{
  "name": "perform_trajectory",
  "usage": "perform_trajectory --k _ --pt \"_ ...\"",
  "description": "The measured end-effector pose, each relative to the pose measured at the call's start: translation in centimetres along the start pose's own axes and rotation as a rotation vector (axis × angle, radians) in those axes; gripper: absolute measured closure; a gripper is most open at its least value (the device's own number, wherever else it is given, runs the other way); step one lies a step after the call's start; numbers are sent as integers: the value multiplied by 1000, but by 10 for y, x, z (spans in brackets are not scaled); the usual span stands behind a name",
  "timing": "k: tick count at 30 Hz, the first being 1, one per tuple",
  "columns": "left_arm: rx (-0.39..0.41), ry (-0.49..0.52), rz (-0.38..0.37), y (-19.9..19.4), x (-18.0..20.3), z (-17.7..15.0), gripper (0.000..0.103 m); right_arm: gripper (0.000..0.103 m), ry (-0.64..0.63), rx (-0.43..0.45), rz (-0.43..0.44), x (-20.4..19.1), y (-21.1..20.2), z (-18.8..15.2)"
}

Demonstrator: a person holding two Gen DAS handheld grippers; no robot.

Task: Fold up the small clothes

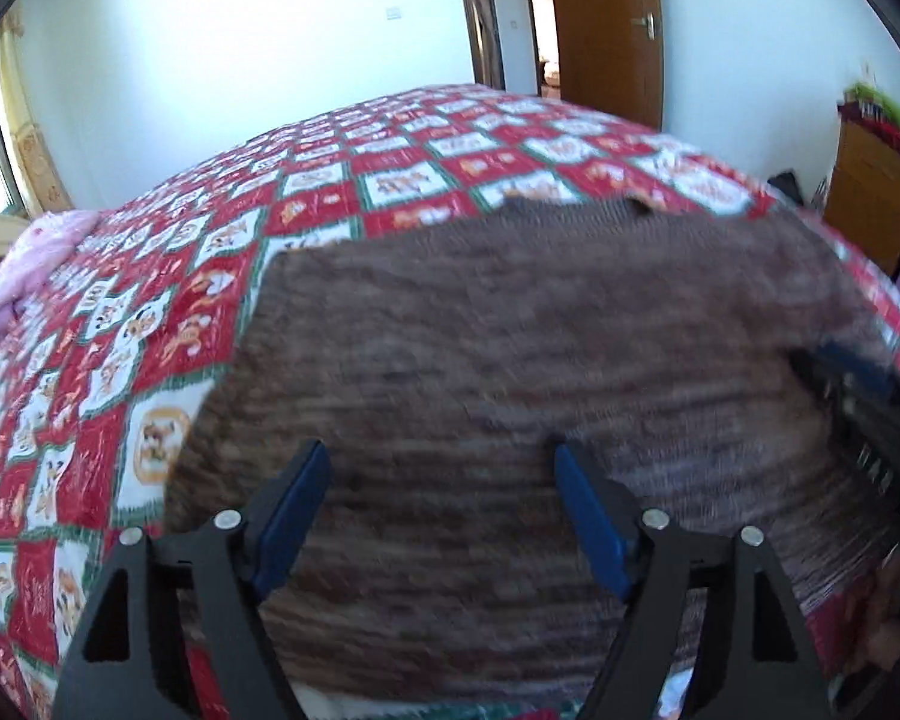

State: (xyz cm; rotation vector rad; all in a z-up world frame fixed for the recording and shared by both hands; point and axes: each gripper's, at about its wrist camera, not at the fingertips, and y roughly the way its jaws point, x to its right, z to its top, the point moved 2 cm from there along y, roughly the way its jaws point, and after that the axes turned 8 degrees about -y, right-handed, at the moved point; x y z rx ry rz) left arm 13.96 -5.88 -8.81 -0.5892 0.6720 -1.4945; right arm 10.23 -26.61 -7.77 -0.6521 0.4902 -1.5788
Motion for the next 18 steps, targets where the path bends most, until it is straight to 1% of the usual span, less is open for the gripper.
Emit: perform_trajectory --k 1,2,3,4,5,7,10,13,15,16,18 --pt "9 10 15 -1 3 -3 22 72 -1 1 1 0 0 0" --pt "28 18 31 -2 4 -5 20 71 -1 1 1 -1 0 -1" --pt "35 25 52 -3 5 -7 14 71 -3 1 -1 -1 -1 -1" --pt "34 23 66 -4 5 -8 12 71 -4 1 -3 -2 -1 -1" --pt "27 13 64 -4 2 -6 11 71 -5 1 -3 -2 -1 -1" --pt "14 1 51 -6 -1 -7 11 71 -3 1 0 -2 -1 0" --pt "7 -13 68 -13 -8 -10 11 70 -5 0 0 -4 -1 0" --pt "2 -47 78 -20 -17 -14 11 70 3 -1 3 -1 -2 2" --pt "7 -73 92 -25 -26 -14 11 70 57 17 30 2 -9 3" --pt "11 -82 103 -27 -31 -14 11 70 67 44 69 1 -15 5" --pt "26 -94 133 -31 -39 -14 10 70 22 86 101 -10 -25 8"
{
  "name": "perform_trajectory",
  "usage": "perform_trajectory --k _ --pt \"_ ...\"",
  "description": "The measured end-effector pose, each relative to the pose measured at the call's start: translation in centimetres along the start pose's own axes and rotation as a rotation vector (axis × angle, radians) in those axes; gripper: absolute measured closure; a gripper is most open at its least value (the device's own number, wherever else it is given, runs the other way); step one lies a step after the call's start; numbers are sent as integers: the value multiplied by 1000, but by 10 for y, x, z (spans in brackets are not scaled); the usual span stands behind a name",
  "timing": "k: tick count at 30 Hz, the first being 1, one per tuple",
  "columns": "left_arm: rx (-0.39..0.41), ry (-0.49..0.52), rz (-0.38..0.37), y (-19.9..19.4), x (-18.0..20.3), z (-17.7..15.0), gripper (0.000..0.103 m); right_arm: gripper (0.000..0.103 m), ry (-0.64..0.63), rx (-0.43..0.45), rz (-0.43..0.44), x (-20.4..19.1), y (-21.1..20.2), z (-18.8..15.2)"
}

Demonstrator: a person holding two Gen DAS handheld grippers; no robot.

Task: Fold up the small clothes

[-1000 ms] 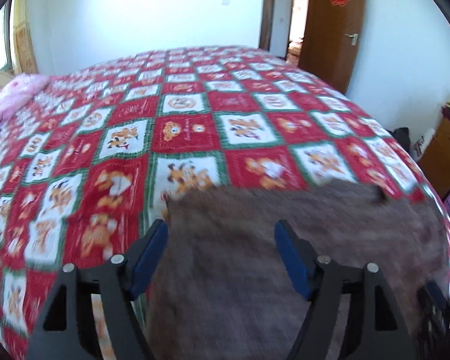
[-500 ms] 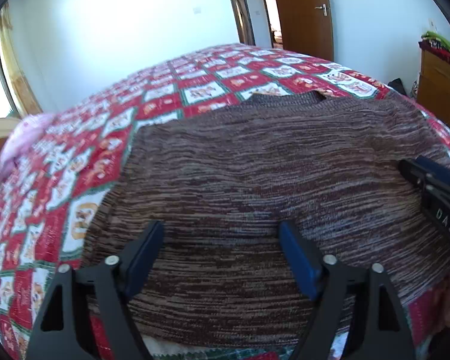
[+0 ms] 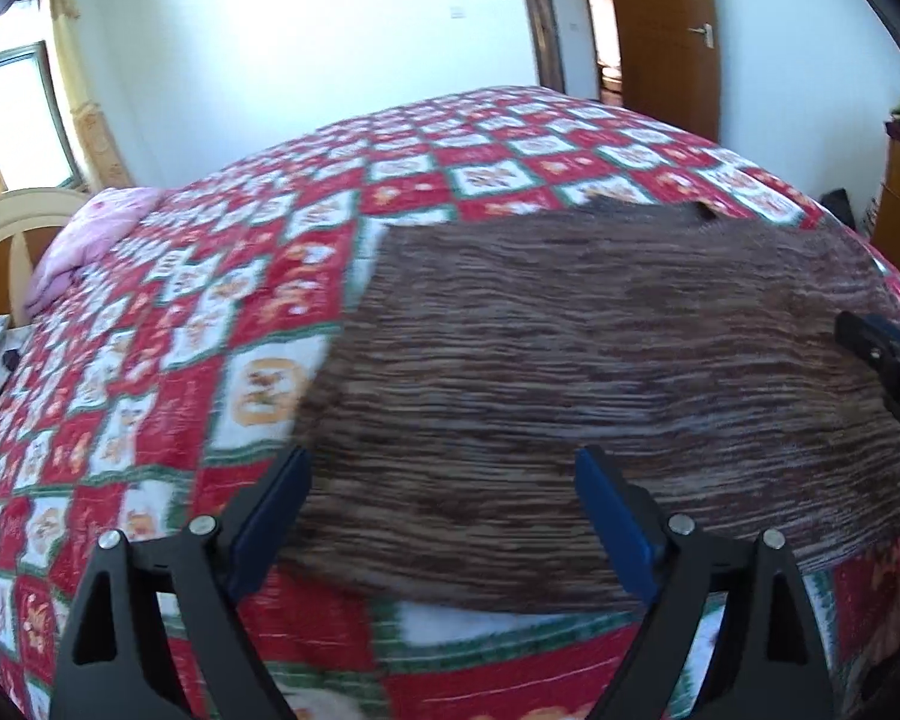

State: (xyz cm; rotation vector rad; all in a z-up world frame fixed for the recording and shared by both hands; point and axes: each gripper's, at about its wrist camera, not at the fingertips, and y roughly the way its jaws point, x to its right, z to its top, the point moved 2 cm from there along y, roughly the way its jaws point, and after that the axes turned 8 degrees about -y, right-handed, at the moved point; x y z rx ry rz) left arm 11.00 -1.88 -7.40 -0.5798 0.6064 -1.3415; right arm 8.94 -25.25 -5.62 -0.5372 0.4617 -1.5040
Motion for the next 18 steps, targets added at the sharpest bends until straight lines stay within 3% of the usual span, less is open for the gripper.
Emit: perform_trajectory --k 3,7,10,14,18 --pt "4 -11 27 2 -10 1 7 70 -109 62 92 -30 -13 2" --pt "-17 -28 51 9 -18 -3 7 70 -224 16 162 -65 -4 -7" --pt "-36 -40 59 13 -22 -7 7 69 -230 -61 176 -72 13 -16" --pt "-50 -43 62 13 -26 -10 6 55 -172 -68 188 -62 15 -18" --pt "-63 -59 53 10 -32 -11 6 55 -143 -71 205 -56 18 -17"
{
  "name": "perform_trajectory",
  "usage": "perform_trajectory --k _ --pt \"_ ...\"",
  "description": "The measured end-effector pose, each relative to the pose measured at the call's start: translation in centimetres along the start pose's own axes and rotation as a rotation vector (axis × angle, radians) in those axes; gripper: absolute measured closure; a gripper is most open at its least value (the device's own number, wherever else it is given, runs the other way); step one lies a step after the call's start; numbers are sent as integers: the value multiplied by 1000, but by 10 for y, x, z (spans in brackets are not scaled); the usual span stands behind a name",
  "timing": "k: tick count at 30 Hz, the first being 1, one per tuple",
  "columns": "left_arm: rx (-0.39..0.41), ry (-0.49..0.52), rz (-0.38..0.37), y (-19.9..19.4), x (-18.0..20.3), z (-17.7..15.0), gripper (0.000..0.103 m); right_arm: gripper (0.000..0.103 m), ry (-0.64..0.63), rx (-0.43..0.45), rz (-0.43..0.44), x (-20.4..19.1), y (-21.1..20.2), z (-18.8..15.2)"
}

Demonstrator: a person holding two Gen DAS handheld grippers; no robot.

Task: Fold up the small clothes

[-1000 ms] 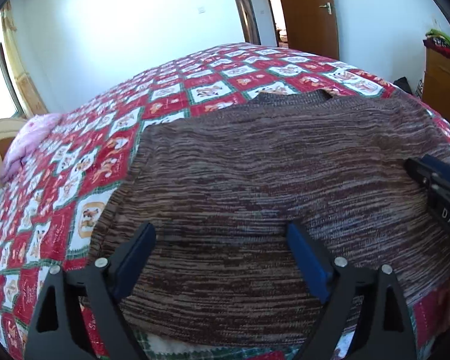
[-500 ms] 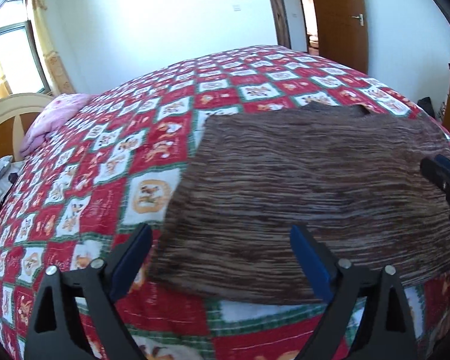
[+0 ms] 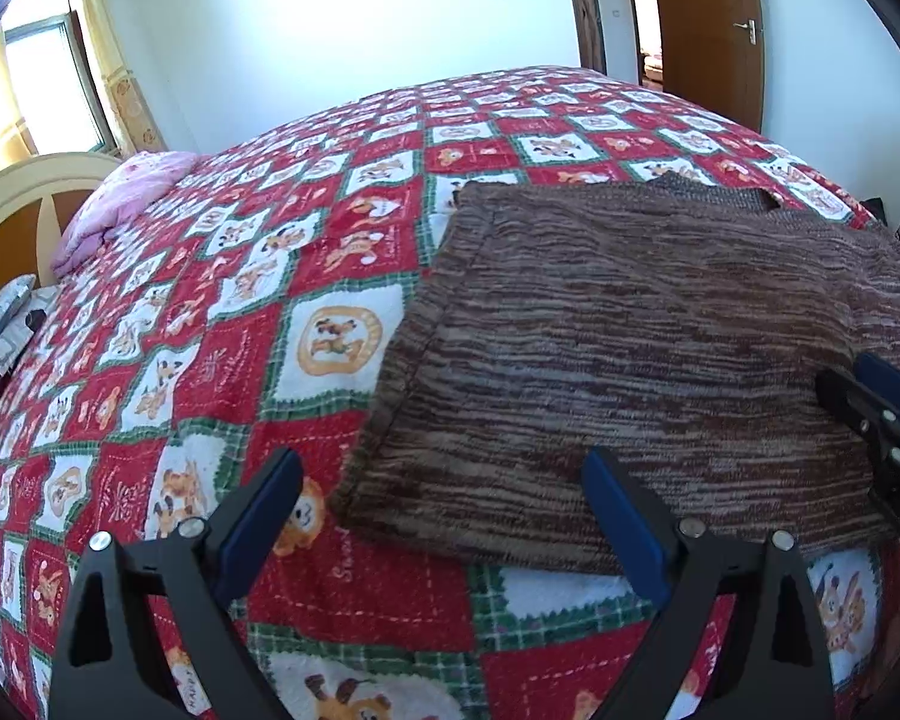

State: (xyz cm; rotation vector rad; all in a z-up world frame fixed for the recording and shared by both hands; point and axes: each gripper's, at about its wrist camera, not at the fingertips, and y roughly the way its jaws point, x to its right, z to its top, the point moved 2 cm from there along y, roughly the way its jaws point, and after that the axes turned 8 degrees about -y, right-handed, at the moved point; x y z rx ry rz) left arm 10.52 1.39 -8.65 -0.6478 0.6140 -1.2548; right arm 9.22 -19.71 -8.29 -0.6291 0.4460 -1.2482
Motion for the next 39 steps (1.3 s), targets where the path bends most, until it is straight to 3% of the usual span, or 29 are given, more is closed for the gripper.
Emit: perform_trajectory --k 3,6,8,11,14,16,20,25,26,27,29,31,34,39 --pt "-14 -24 3 -5 -8 -2 0 54 -25 -3 -16 -5 0 1" --pt "-2 -104 -94 -17 -20 -5 0 54 -18 -7 -9 -4 0 1" --pt "-30 -223 -191 -22 -30 -8 2 54 -16 -10 -7 -4 -1 1" --pt "-91 -431 -342 -22 -42 -19 13 54 -19 -12 -9 -4 0 1" --pt "-170 -578 -434 -12 -44 -33 17 54 -15 -13 -5 -5 0 2" --pt "-117 -637 -439 -14 -44 -36 17 54 -13 -14 -2 -5 0 1" --pt "-68 -627 -425 1 -38 -16 18 54 -13 -14 -1 -4 0 2" --pt "-47 -674 -443 19 -45 2 31 54 -12 -13 1 -4 0 1" --pt "-40 -668 -442 20 -45 3 47 54 -12 -13 -1 -4 0 1" --pt "-39 -642 -435 22 -45 2 69 54 -12 -13 -1 -4 0 1" --pt "-33 -606 -413 27 -46 -5 83 53 -12 -14 0 -4 0 1" --pt "3 -584 -424 27 -49 -12 85 53 -13 -14 0 -5 0 1" --pt "-5 -612 -452 30 -53 -12 84 53 -7 -10 1 -4 -1 1" --pt "4 -638 -498 30 -59 -15 82 53 44 35 75 1 -14 7"
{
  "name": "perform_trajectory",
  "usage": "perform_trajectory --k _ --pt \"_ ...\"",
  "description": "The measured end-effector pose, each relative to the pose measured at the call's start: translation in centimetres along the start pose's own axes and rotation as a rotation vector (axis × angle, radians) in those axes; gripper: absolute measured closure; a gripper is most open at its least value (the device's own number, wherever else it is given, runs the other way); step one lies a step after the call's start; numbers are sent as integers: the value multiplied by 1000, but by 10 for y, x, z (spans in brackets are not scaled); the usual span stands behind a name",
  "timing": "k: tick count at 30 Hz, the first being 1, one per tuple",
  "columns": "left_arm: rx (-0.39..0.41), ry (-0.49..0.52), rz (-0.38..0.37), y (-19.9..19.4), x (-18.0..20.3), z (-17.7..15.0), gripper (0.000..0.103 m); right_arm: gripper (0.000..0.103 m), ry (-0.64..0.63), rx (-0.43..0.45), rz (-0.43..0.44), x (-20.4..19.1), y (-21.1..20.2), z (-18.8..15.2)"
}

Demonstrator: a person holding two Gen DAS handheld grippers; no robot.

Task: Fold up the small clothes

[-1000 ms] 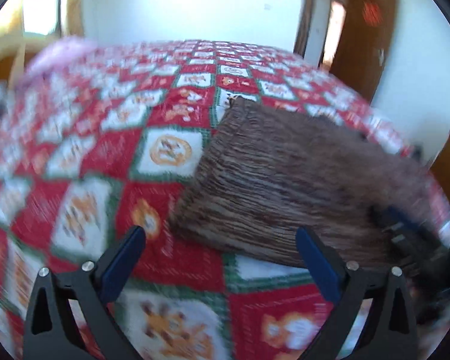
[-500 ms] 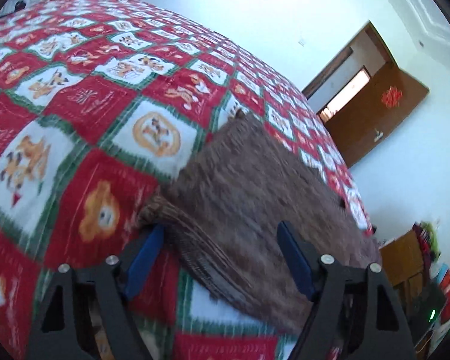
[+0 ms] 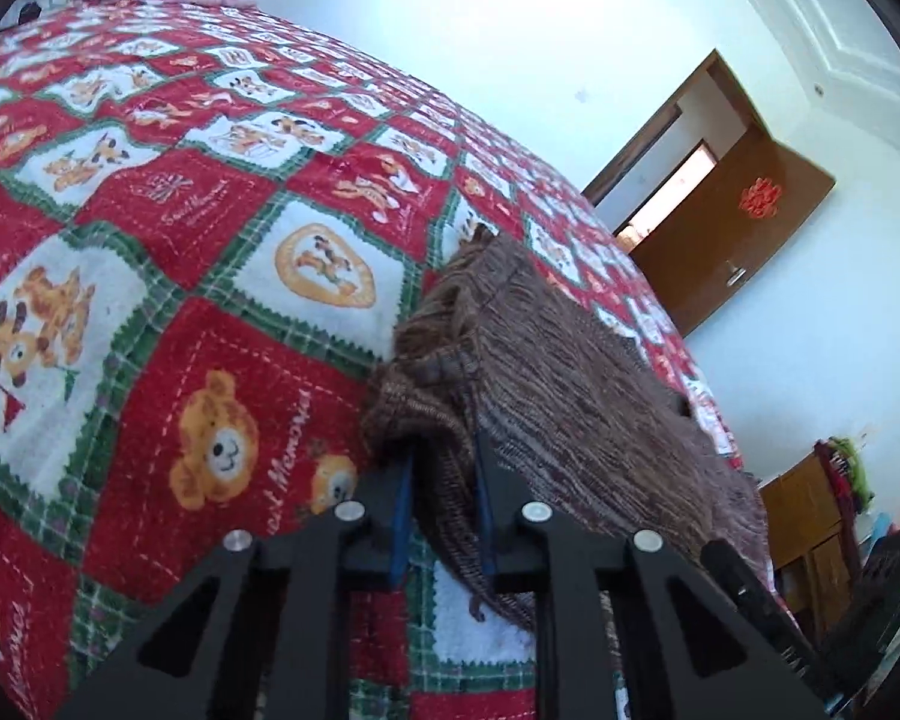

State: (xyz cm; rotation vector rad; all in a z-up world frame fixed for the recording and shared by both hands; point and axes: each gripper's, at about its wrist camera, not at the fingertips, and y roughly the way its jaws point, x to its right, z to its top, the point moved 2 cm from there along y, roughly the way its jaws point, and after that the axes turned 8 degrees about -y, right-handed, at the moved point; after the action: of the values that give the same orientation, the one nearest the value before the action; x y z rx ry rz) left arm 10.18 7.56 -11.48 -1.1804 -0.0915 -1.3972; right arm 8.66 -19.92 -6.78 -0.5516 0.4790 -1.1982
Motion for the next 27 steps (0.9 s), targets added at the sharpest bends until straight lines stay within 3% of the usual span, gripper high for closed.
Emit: perform_trajectory --k 3,5,6,13,18,27 --pt "8 -29 -42 -1 -5 -1 82 51 21 8 40 -1 -10 22" --pt "18 -16 -35 0 -3 -2 80 33 35 -1 77 -6 -9 46" --pt "22 -11 -39 0 -2 -3 77 30 40 -12 96 -10 -4 58" --pt "22 -20 -92 -2 -6 -2 75 30 -32 -141 163 -70 74 126" --pt "23 -21 -102 -3 -6 -3 75 30 -97 -228 143 -110 136 136" --pt "21 -37 -132 -3 -9 -2 75 30 -180 -330 133 -138 196 130"
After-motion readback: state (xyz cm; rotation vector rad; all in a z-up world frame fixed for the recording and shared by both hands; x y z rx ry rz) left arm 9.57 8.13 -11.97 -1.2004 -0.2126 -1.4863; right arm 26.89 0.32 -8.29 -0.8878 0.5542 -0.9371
